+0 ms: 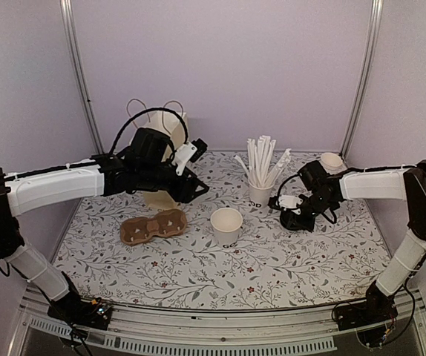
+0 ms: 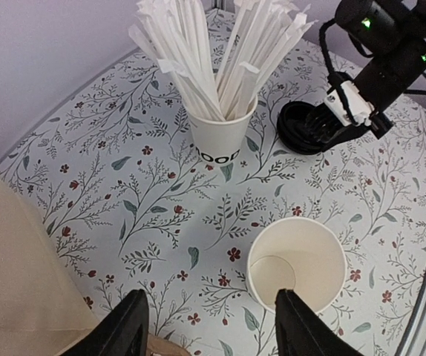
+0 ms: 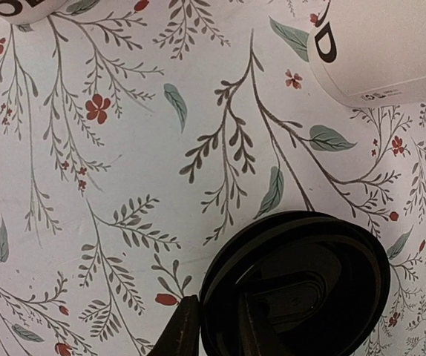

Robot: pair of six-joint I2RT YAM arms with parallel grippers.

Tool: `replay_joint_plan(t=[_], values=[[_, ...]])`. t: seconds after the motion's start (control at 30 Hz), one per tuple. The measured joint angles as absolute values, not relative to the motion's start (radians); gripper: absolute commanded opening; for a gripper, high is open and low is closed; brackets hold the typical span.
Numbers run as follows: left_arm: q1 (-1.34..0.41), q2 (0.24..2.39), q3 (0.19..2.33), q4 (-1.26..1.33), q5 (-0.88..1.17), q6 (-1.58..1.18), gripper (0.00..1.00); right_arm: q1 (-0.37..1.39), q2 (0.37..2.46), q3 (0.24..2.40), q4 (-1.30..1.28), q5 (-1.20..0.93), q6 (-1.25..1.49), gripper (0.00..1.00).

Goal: Pack the takeout coffee

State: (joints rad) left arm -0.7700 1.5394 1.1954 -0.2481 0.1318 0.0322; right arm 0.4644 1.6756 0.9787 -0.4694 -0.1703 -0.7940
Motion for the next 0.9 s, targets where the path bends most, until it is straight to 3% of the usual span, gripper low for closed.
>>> replay_joint_plan(t=[0.23, 0.5, 0.67, 0.9], values=[[-0.770, 1.546, 1.196, -0.252, 0.147, 0.032, 0.61, 0.464, 1.692, 0.988, -0.469, -0.170, -0.778, 0.19], [-0.770, 1.547, 1.196, -0.252, 0.150, 0.032, 0.64, 0.464, 1.699, 0.989, -0.471, -0.170, -0.762, 0.07], [-0.770, 1.549, 1.196, -0.251, 0.147, 0.026, 0.63, 0.464, 1.694, 0.997, -0.495, -0.170, -0.748, 0.05], [-0.770, 1.574, 1.197, -0.250, 0.176, 0.016, 0.62, 0.464, 1.544, 0.996, -0.585, -0.181, -0.731, 0.04]])
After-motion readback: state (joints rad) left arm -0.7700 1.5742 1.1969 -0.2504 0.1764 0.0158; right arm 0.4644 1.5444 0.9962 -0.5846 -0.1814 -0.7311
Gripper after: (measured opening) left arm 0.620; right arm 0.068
